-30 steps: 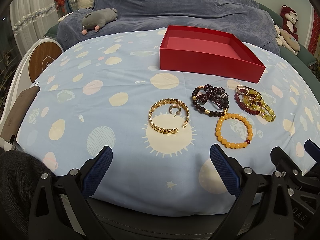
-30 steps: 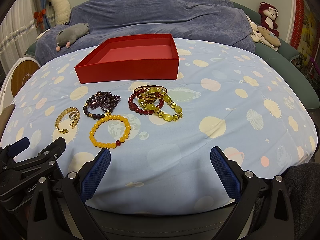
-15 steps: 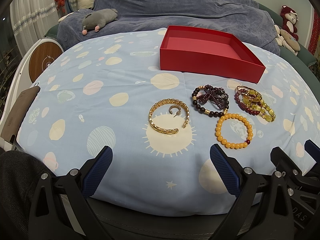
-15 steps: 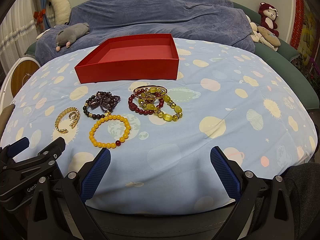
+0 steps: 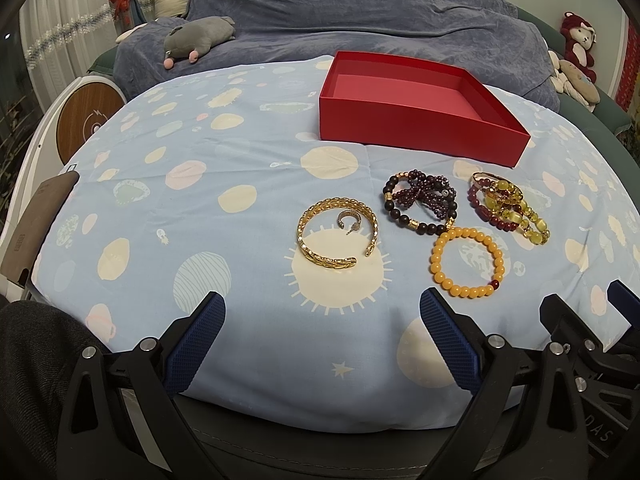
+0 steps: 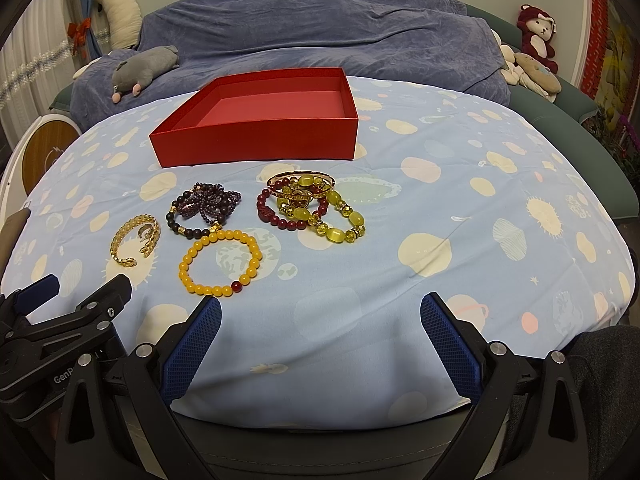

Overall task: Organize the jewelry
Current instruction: 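Grasp the gold twisted cuff with the left tool while the right tool grasps the thin gold bangle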

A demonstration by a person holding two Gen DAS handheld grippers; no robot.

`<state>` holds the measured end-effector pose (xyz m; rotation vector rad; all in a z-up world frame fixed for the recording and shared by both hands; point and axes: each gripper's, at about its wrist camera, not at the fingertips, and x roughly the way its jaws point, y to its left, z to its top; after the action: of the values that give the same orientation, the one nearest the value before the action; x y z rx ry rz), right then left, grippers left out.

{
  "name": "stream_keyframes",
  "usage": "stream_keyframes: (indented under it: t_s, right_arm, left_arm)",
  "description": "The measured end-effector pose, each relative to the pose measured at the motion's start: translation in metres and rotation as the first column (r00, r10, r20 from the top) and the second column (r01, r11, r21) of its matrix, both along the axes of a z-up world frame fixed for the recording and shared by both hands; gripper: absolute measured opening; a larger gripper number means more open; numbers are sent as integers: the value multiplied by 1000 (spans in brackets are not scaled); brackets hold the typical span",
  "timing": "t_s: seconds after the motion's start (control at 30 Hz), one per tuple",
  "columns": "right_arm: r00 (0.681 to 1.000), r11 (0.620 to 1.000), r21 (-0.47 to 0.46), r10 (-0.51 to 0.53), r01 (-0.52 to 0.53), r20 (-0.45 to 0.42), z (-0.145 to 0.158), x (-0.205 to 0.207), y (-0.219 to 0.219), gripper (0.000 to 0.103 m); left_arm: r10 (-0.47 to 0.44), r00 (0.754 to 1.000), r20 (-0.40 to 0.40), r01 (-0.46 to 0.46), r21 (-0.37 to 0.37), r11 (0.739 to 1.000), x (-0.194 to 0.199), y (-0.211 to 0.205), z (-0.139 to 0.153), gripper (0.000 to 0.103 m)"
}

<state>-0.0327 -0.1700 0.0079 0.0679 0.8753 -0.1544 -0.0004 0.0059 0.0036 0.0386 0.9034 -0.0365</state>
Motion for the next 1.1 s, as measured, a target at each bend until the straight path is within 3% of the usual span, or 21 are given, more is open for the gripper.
stream_keyframes:
  t_s: [0.23, 0.6, 0.87, 0.93, 1.0, 1.1]
  right_arm:
    - [1000, 1000, 15, -17, 17, -4, -1, -1, -8, 96]
    - [999, 999, 23, -34, 34, -13, 3, 7, -13, 96]
    - [998, 998, 37, -56, 57, -42, 0, 23, -22, 96]
    - [997, 997, 34, -62, 64, -46, -1, 27, -24, 96]
    - [997, 998, 32, -61, 63, -48, -1, 31, -25, 96]
    - [996, 997, 35, -66, 68, -60, -3, 38, -29, 96]
  left_arm:
    - [-12, 1000, -9, 13, 11, 1000, 4, 5, 3, 94]
    - [9, 998, -67, -16, -102, 995, 28, 20, 3, 95]
    - [5, 993, -119, -13, -74, 997, 61, 9, -10, 94]
    - [-3, 991, -132, -6, -63, 998, 66, 7, -15, 92]
    - [-18, 989, -149, 10, -54, 998, 70, 5, -21, 81]
    - [-40, 988, -149, 34, -41, 999, 73, 2, -23, 74]
